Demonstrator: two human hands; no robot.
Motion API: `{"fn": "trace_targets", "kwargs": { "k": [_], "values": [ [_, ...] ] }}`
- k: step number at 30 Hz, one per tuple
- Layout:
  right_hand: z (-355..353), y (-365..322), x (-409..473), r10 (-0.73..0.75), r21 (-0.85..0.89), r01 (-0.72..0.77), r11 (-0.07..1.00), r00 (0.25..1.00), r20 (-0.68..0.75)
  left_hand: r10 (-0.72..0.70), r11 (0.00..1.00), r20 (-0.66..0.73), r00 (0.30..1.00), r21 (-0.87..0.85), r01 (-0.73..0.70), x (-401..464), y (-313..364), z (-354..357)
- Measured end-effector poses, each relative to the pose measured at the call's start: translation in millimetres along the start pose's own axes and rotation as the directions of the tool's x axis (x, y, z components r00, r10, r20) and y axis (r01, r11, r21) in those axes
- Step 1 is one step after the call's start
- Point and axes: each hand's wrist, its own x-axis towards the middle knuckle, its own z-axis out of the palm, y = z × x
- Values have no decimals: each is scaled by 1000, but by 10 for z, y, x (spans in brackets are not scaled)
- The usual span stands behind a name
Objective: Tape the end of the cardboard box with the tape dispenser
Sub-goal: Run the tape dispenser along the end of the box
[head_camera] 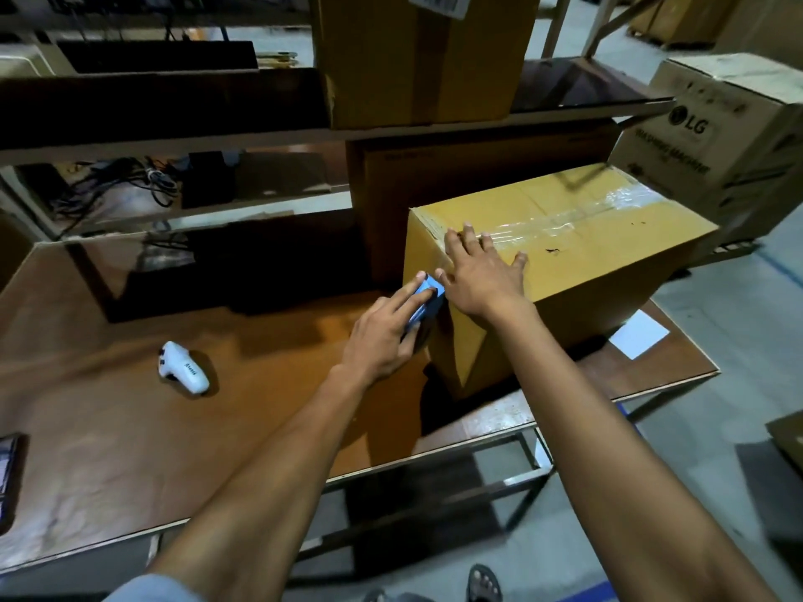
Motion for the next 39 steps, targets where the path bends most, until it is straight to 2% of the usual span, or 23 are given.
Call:
{"fn": "trace_targets", "kwargs": {
  "k": [13,23,32,39],
  "values": [
    [67,-54,23,64,-49,-66,997,997,-48,27,1000,47,999,-9,-27,37,-53,-53],
    [82,-159,35,128,-111,-135,985,989,-75,-6,1000,83,997,22,5,-51,-74,18],
    [100,-170,26,130,-144,-144,979,986,-103,-7,1000,122,992,-22,10,-2,-101,-28],
    [92,-186,18,132,-148,-147,978,985,-111,42,999,120,992,5,-43,5,-128,-37]
  ]
}}
